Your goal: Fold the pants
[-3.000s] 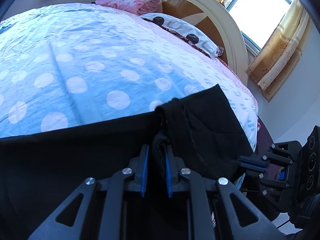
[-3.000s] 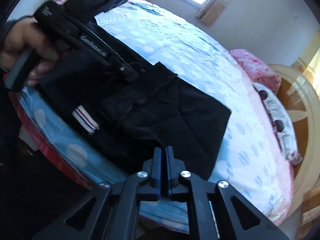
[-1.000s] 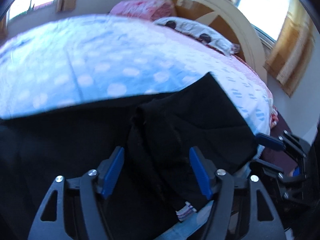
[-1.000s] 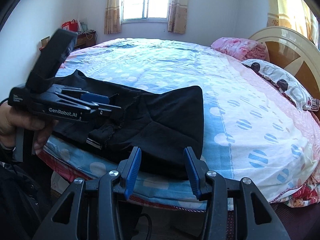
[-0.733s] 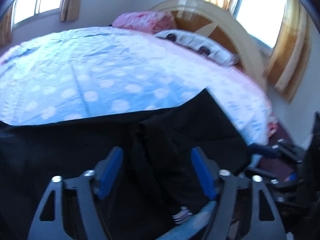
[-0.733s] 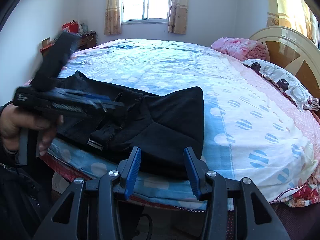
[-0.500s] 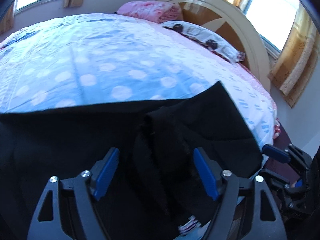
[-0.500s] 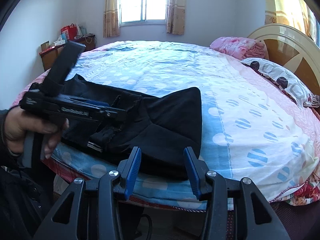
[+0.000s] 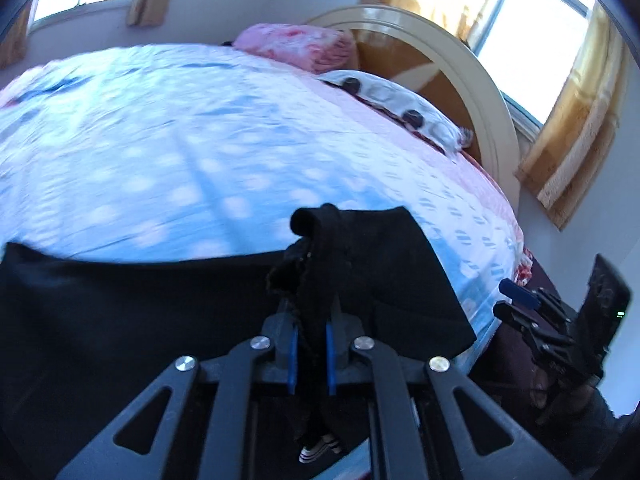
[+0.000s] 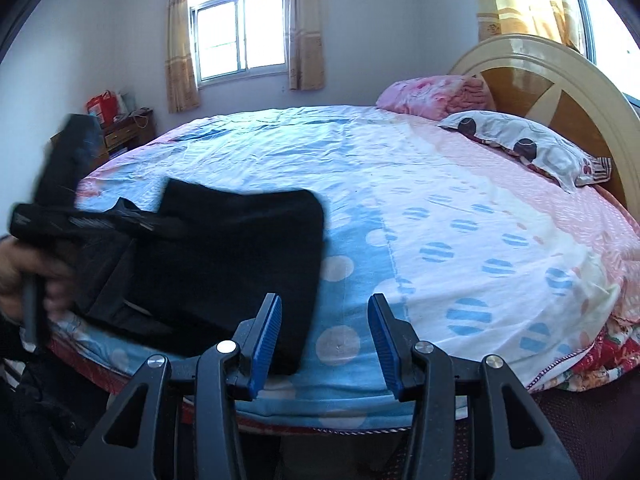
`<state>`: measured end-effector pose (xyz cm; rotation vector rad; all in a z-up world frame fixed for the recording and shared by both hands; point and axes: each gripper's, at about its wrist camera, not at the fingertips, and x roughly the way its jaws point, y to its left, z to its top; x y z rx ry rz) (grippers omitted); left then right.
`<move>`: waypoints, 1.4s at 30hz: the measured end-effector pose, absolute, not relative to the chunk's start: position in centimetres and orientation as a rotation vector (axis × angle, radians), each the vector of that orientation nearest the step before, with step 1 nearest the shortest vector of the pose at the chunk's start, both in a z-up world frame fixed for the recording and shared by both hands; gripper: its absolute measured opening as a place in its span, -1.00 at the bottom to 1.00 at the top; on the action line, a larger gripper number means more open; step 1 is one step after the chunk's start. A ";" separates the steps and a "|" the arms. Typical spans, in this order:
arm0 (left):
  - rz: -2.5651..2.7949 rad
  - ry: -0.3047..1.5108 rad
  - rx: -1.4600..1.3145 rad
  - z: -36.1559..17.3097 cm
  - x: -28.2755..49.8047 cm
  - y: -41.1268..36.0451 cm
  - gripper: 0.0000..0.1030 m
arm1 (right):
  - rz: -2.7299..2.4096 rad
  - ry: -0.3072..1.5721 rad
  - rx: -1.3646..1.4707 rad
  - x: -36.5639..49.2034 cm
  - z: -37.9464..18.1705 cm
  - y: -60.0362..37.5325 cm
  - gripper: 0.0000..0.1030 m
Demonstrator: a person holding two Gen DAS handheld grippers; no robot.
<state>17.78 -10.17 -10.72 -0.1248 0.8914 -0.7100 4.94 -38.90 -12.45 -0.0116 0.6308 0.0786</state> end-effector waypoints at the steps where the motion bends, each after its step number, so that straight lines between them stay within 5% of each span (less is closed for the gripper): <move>1: -0.672 0.907 -0.141 -10.9 18.0 -8.0 -0.79 | 0.086 0.634 -0.011 5.0 -12.4 -38.6 -0.06; 12: -0.523 1.002 -0.178 -16.3 18.6 -1.0 -0.76 | 0.320 0.667 -0.153 7.9 -13.7 -29.7 -0.05; 17: -0.542 0.997 -0.194 -16.6 19.1 -0.8 -0.63 | 0.328 0.884 -0.330 10.2 -18.3 -26.5 -0.04; 19: -0.532 0.971 -0.164 -15.8 18.7 -0.7 -0.45 | 0.340 0.888 -0.343 10.1 -17.9 -26.5 -0.04; 21: -0.492 0.898 -0.117 -14.3 17.8 -0.3 0.06 | 0.364 0.899 -0.344 10.1 -16.8 -26.7 -0.03; 24: -0.433 0.773 -0.051 -12.1 16.4 -0.1 0.47 | 0.386 0.850 -0.365 9.7 -14.4 -27.5 -0.03; 31: -0.522 0.745 -0.005 -11.7 17.7 -3.6 0.52 | 0.413 0.766 -0.322 13.4 -11.9 -27.7 0.07; 42: -0.433 0.868 0.094 -16.7 21.5 -5.2 0.72 | 0.385 0.904 -0.172 20.1 -16.4 -27.6 0.13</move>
